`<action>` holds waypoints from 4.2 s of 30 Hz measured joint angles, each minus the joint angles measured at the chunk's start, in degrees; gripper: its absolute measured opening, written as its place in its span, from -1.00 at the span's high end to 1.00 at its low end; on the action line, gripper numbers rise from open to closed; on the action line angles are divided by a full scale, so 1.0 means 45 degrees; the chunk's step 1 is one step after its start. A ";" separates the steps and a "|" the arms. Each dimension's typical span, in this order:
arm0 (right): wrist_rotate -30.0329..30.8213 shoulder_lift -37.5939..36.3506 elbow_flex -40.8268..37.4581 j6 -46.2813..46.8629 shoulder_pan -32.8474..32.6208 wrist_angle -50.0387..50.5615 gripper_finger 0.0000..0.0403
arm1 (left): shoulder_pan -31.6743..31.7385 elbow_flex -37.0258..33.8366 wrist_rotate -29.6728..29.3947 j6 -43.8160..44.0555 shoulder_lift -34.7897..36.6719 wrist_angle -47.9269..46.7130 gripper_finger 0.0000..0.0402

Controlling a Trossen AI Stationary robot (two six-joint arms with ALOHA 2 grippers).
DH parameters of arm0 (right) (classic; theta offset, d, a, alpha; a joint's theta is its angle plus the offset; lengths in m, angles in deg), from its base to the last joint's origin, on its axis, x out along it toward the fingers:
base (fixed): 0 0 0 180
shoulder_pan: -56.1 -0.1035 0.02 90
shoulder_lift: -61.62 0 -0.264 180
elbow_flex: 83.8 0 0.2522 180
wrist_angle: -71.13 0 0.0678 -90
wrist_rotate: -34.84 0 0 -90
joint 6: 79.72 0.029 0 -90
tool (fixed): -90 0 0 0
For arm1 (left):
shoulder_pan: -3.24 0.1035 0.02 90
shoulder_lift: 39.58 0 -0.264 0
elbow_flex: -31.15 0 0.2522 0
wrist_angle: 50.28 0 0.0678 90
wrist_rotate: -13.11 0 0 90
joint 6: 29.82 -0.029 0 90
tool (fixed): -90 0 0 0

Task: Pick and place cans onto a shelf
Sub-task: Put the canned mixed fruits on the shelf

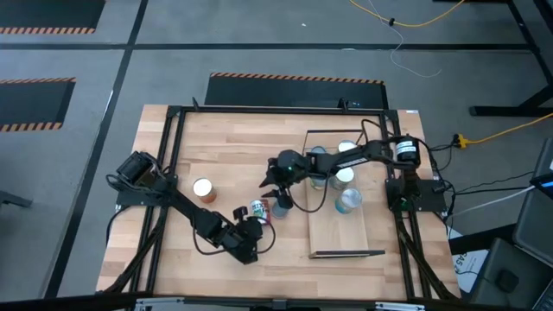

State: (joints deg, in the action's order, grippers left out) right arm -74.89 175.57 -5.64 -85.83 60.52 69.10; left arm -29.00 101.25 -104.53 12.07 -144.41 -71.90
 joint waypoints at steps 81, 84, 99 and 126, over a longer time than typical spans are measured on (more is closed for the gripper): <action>-0.3290 -0.3109 0.0005 -0.1500 0.1228 0.2670 0.91 | 0.0250 0.0005 0.2715 -0.0062 0.0010 -0.0096 0.51; -0.2362 -0.4272 0.0005 -0.2345 0.1225 0.4463 0.91 | 0.0250 0.0005 0.2705 -0.0058 0.0010 -0.0034 0.51; -0.0632 -0.9371 0.0003 -0.2651 -0.0928 0.9552 0.91 | 0.0245 0.0005 0.2696 -0.0063 0.0005 -0.0034 0.51; 0.7451 -0.8854 0.0000 -0.1404 -0.6750 1.4089 0.91 | 0.0245 0.0005 0.2678 -0.0010 0.0005 -0.0028 0.51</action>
State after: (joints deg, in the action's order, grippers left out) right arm -41.36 135.73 -5.64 -92.15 30.14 132.50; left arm -27.89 101.27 -92.47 12.03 -144.39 -72.03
